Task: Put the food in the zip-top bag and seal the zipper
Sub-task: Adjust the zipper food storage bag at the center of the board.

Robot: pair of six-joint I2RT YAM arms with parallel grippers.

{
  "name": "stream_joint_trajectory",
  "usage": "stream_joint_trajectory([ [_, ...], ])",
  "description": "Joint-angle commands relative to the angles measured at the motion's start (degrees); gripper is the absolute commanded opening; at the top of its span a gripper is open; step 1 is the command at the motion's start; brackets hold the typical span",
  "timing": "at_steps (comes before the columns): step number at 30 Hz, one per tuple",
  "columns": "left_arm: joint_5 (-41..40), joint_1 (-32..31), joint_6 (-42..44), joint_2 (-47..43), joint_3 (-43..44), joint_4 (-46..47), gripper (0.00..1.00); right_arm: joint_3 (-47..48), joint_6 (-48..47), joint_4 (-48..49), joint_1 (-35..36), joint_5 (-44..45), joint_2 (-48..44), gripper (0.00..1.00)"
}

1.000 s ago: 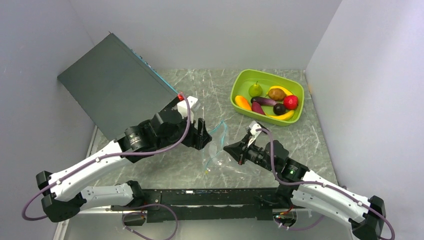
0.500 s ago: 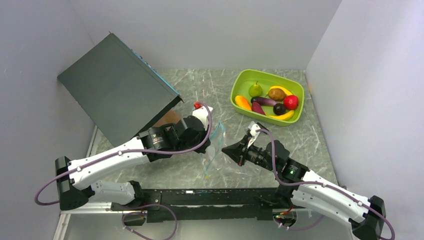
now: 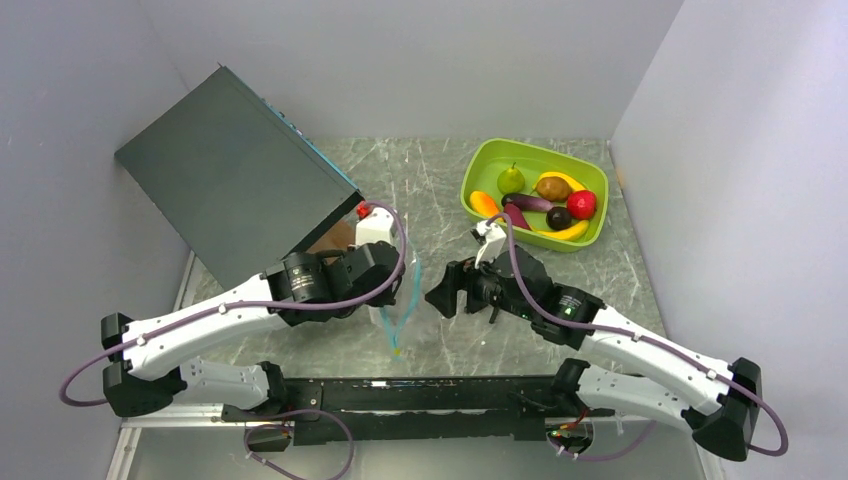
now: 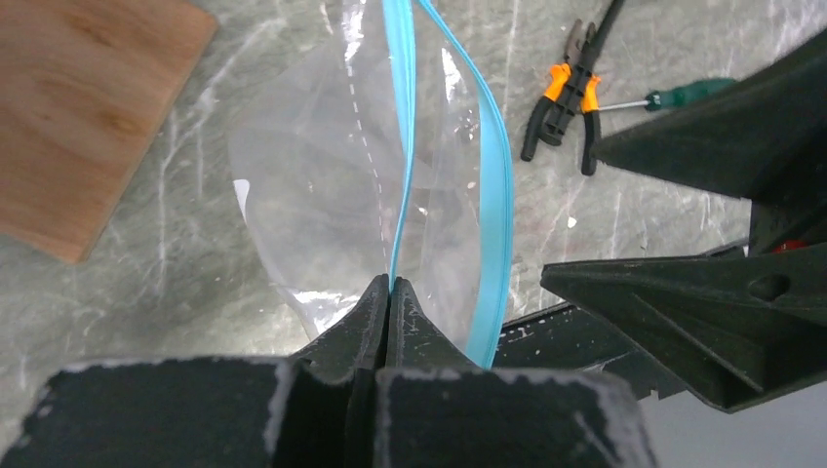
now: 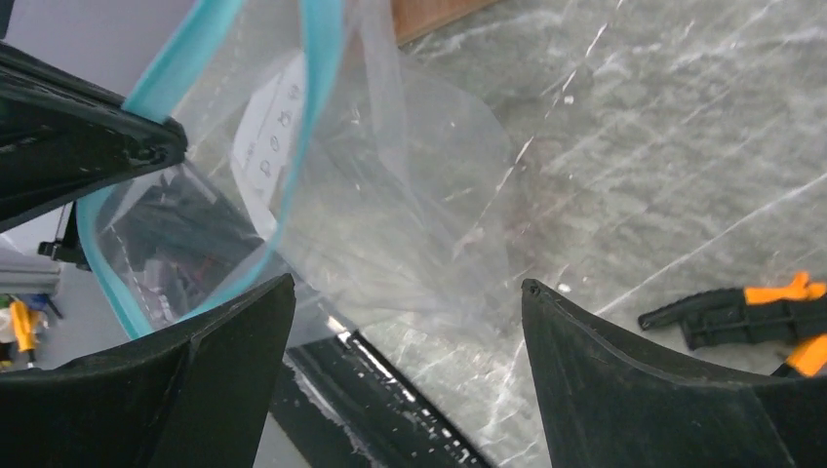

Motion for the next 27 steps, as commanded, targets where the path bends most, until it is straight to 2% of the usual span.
stream_joint_trajectory([
  [1, -6.1, -0.8, -7.8, 0.4, 3.6, -8.0, 0.0, 4.3, 9.0, -5.2, 2.9, 4.1, 1.4, 0.88],
  [6, -4.9, -1.2, -9.2, 0.0, 0.2, -4.5, 0.0, 6.7, 13.0, -1.9, 10.1, 12.4, 3.8, 0.87],
  [9, -5.6, -1.7, -9.4, 0.1, -1.5, -2.5, 0.0, 9.1, 13.0, -1.0, 11.1, 13.6, 6.5, 0.83],
  [15, -6.1, -2.6, -10.0, 1.8, 1.7, -4.2, 0.0, 12.2, 14.0, -1.4, 12.1, 16.7, 12.5, 0.71],
  [19, -5.7, -3.5, -10.2, 1.4, -0.3, -1.5, 0.0, 12.3, 14.0, 0.8, 13.0, 17.3, 15.3, 0.63],
  [23, -6.5, -3.9, -11.2, 0.0, -1.6, -1.1, 0.0, 13.8, 14.3, -1.7, 14.2, 20.3, 18.3, 0.56],
  [25, -7.6, -4.2, -12.2, -1.1, -2.1, -1.8, 0.0, 13.8, 14.0, -2.9, 14.3, 22.3, 19.1, 0.43],
  [27, -8.2, -4.4, -13.0, -2.7, -3.2, -2.5, 0.0, 13.1, 12.9, -3.3, 14.3, 23.4, 18.5, 0.12],
])
